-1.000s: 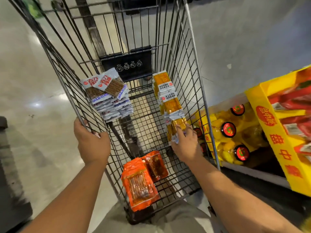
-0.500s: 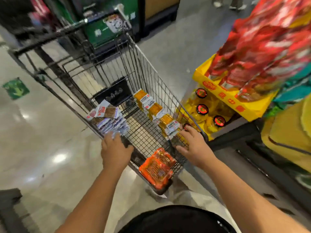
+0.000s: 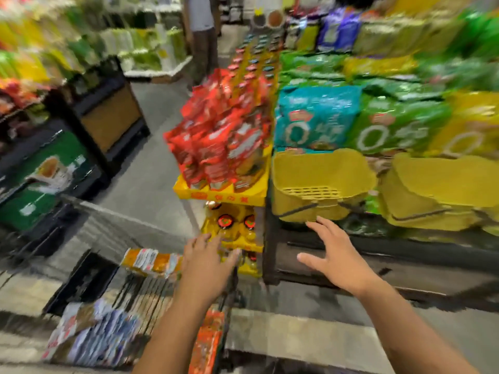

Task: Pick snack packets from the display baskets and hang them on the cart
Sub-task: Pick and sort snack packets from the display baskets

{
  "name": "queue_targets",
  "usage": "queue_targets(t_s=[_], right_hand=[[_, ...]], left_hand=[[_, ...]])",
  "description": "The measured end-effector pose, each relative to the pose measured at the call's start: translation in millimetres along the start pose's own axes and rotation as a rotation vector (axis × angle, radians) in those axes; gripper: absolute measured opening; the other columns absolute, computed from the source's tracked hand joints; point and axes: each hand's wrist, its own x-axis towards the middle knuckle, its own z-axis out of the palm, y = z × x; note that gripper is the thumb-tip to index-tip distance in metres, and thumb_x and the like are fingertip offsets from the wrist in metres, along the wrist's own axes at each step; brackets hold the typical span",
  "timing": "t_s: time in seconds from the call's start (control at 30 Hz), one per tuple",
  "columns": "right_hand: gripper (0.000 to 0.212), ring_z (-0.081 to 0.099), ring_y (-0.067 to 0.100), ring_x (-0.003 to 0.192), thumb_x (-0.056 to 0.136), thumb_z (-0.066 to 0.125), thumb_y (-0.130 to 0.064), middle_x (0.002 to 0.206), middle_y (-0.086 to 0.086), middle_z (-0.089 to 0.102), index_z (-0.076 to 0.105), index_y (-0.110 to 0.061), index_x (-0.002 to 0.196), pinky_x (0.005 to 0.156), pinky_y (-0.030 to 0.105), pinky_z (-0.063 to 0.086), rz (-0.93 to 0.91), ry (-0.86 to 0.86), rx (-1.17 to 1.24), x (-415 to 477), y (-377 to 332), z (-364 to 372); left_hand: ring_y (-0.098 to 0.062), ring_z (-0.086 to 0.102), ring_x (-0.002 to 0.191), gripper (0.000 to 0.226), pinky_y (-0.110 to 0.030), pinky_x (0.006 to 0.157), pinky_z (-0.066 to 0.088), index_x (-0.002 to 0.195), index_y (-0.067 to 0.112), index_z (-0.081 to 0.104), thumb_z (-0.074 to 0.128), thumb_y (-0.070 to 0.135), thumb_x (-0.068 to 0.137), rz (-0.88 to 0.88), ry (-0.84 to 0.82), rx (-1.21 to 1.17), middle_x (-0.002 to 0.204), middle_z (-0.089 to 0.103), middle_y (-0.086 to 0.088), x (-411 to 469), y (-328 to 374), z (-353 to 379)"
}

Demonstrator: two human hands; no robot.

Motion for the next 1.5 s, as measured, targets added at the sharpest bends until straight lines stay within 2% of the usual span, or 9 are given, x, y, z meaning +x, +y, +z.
queue_targets(t_s=[0.27,0.4,0.57,0.67,0.87,1.03,1.17,1.37,1.5], right_hand=[[0.077,0.011,0.013,0.153,0.091,0.069,-0.048,0.166,-0.012,0.012,0.030,-0.036,0.156,0.122,0.038,0.021,0.191,0.200,0.043,-72,147,-135],[0.072,0.012,0.017,0.153,0.093,0.067,-0.046,0.165,-0.007,0.015,0.033,-0.033,0.155,0.120,0.035,0.021,0.274,0.253,0.029,-111,231,-199],[0.058,0.030,0.014,0.146,0.091,0.072,-0.036,0.153,-0.004,0.037,0.049,-0.026,0.145,0.114,0.023,0.021,0.370,0.380,0.051,-154,320,-253],[0.049,0.046,0.011,0.132,0.090,0.074,-0.030,0.133,-0.010,0.049,0.058,-0.024,0.136,0.105,0.019,0.030,0.409,0.441,0.072,-173,356,-277],[0.035,0.058,0.006,0.110,0.093,0.069,-0.031,0.115,-0.019,0.058,0.064,-0.028,0.128,0.092,0.021,0.042,0.476,0.570,0.089,-174,407,-313],[0.035,0.059,0.002,0.108,0.095,0.068,-0.031,0.116,-0.018,0.063,0.065,-0.025,0.129,0.092,0.018,0.044,0.480,0.563,0.094,-137,433,-337],[0.036,0.058,0.006,0.114,0.093,0.069,-0.032,0.122,-0.011,0.065,0.067,-0.022,0.128,0.100,0.026,0.046,0.499,0.556,0.036,-99,451,-373],[0.033,0.056,0.011,0.111,0.093,0.069,-0.033,0.122,-0.006,0.066,0.068,-0.023,0.124,0.095,0.021,0.040,0.517,0.538,-0.102,-36,471,-426],[0.045,0.054,0.017,0.124,0.095,0.063,-0.043,0.133,-0.002,0.062,0.061,-0.021,0.134,0.106,0.031,0.042,0.528,0.244,-0.181,21,485,-426]], left_hand=[[-0.027,0.036,0.141,0.092,-0.041,0.118,0.027,0.141,0.026,0.056,0.019,0.082,0.078,0.337,-0.033,-0.013,0.148,0.050,-0.004,8,232,47],[-0.023,0.032,0.143,0.068,-0.038,0.119,0.026,0.148,0.029,0.048,0.041,0.070,0.094,0.464,-0.103,-0.036,0.152,0.045,0.002,-12,342,85],[-0.017,0.041,0.136,0.058,-0.034,0.111,0.035,0.145,0.029,0.049,0.045,0.062,0.098,0.594,-0.139,-0.071,0.143,0.053,0.006,-22,445,123],[-0.014,0.043,0.134,0.055,-0.033,0.110,0.037,0.143,0.029,0.050,0.044,0.061,0.098,0.650,-0.165,-0.088,0.140,0.056,0.009,-22,491,136],[-0.013,0.043,0.131,0.050,-0.031,0.110,0.036,0.139,0.030,0.053,0.044,0.059,0.100,0.740,-0.165,-0.031,0.136,0.055,0.012,0,558,155],[-0.014,0.044,0.127,0.043,-0.031,0.108,0.036,0.135,0.029,0.055,0.048,0.053,0.100,0.808,-0.158,-0.029,0.134,0.056,0.011,49,611,172],[-0.024,0.045,0.130,0.057,-0.041,0.105,0.041,0.133,0.028,0.059,0.038,0.060,0.091,0.804,-0.148,0.006,0.138,0.056,0.003,96,661,187],[-0.035,0.004,0.155,0.069,-0.051,0.121,0.018,0.156,0.029,0.025,0.041,0.063,0.098,0.716,-0.260,0.216,0.168,0.015,-0.006,154,714,203],[-0.034,-0.015,0.155,0.071,-0.057,0.123,0.009,0.160,0.028,0.015,0.034,0.061,0.100,0.712,-0.356,0.303,0.171,-0.006,-0.003,166,713,219]])
